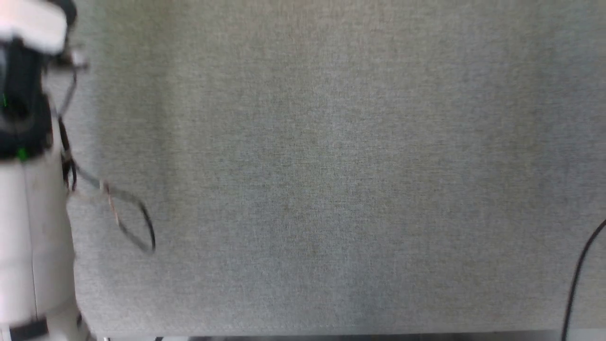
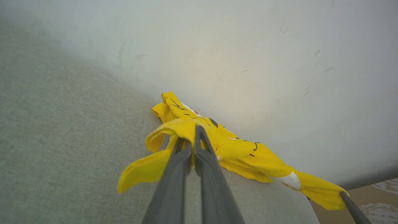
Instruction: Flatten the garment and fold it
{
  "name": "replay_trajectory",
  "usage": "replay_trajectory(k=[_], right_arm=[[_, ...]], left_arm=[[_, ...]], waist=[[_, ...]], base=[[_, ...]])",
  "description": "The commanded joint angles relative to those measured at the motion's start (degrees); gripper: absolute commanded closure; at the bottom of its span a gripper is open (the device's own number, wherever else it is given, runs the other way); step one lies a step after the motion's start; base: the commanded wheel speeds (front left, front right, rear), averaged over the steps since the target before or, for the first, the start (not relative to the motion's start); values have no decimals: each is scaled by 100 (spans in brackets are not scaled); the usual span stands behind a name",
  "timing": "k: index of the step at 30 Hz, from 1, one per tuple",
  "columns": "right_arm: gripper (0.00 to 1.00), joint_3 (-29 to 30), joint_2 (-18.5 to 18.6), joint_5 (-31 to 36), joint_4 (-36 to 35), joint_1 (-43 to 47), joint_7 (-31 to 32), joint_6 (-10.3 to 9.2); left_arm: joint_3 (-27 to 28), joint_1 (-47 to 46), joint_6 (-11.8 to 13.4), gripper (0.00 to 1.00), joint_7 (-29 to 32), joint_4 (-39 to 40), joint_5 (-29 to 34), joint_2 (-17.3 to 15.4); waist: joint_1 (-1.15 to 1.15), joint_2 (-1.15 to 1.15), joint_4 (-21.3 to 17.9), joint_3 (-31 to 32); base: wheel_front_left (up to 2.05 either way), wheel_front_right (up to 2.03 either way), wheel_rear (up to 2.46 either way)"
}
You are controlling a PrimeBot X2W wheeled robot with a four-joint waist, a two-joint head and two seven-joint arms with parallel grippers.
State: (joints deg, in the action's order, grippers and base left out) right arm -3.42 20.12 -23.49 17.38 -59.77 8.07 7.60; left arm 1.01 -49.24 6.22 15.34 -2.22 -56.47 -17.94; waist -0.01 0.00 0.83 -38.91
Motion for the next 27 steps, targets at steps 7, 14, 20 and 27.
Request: replay_trajectory(k=[7,14,20,27], right_arm=[[100,848,-322,-104,-1085,1645,457,-11],[100,1399,-860,-275,-1746,3341,867,-11],[100,1463,-1098,-693,-2147,4732,1536,-11],[100,1808,-1151,-807,-2405,6021,1918,-11]], left_arm=[[288,1547,290,100,252,703,-285,-15],[106,2974,112,100,374,973,-195,-74],[-374,4248,-307,100,452,930,297,-441],[-559,5193,-422,100,299,721,405,-401]], waist=[[1,0,-53,808],[1,0,10,1562],[1,0,71,2123],[1,0,140,2678]], base=[[0,0,0],[0,0,0],[0,0,0],[0,0,0]])
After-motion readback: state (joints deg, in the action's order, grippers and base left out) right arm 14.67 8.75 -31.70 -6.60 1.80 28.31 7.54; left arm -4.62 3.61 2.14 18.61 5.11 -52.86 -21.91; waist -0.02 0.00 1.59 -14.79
